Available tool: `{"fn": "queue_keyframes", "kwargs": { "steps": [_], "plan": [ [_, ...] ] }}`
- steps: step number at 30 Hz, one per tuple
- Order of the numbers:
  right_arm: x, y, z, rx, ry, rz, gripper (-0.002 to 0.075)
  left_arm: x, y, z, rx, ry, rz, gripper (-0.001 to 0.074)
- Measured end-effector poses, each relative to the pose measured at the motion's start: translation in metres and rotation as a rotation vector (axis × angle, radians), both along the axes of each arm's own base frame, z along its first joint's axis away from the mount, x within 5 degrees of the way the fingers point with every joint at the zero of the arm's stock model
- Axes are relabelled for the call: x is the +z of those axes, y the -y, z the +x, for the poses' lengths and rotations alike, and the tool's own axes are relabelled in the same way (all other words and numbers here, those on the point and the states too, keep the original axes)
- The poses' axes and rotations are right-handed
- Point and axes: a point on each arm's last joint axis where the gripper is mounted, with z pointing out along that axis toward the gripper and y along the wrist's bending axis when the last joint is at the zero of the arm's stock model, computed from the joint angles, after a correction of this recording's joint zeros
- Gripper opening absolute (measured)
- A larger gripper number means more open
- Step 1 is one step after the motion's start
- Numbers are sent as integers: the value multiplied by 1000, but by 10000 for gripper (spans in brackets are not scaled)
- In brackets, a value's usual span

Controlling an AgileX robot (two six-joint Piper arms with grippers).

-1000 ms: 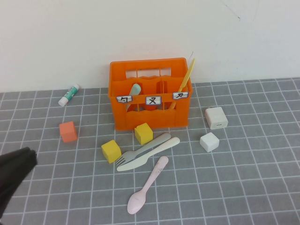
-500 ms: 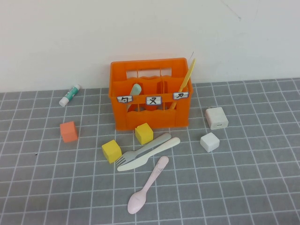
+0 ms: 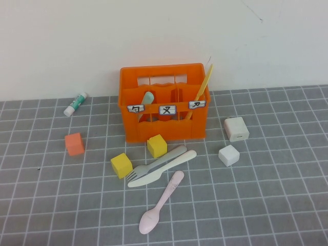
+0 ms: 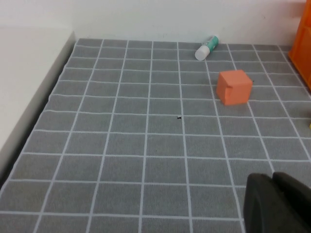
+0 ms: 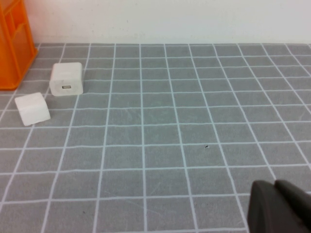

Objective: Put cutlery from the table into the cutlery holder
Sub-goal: Pick up the spoon

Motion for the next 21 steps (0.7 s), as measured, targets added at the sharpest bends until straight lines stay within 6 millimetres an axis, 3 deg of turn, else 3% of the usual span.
{"fn": "queue_keyframes", "kwargs": {
  "steps": [21],
  "plan": [
    [0, 0, 0, 0, 0, 0, -3, 0, 0, 0, -3, -2, -4, -1]
  ]
}}
